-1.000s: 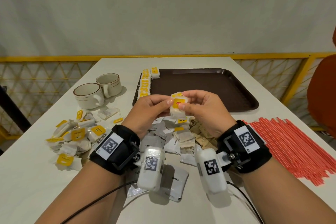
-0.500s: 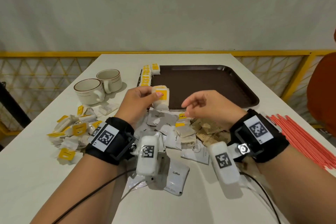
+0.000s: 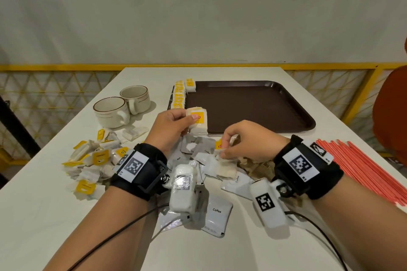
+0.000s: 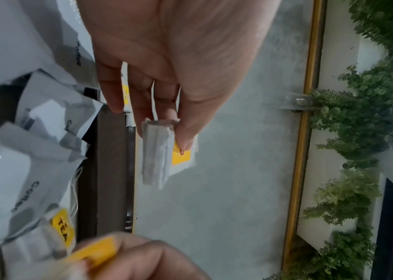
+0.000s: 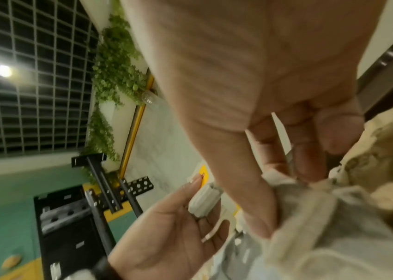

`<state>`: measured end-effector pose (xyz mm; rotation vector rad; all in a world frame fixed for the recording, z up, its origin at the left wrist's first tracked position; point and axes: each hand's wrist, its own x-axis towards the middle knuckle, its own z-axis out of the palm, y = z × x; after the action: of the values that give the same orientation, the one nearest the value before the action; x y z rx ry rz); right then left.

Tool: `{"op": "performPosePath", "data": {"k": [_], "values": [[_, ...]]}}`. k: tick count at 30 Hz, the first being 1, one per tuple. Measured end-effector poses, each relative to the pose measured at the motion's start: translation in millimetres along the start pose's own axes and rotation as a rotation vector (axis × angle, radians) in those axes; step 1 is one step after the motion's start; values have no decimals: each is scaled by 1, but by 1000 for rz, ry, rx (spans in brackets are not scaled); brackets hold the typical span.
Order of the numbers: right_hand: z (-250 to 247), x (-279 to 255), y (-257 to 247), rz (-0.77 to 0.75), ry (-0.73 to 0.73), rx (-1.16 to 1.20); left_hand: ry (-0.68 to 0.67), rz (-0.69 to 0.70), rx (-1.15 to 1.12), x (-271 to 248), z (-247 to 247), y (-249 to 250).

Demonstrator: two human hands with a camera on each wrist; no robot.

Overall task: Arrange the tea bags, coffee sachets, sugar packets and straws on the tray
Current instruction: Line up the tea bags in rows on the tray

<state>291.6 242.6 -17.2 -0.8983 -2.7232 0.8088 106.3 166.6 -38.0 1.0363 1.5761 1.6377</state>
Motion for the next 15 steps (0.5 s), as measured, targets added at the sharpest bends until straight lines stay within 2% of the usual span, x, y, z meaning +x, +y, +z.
{"op": "performPosePath", "data": {"k": [9,13,15], "values": [[11,0,4,-9,157,858,-30,-29,-32,-3,3,1],[20,0,2,46,203,1083,-43,-27,-16,-6,6,2],[24,-2,2,61,239,1094,-58,-15,26,-6,8,1]]}}
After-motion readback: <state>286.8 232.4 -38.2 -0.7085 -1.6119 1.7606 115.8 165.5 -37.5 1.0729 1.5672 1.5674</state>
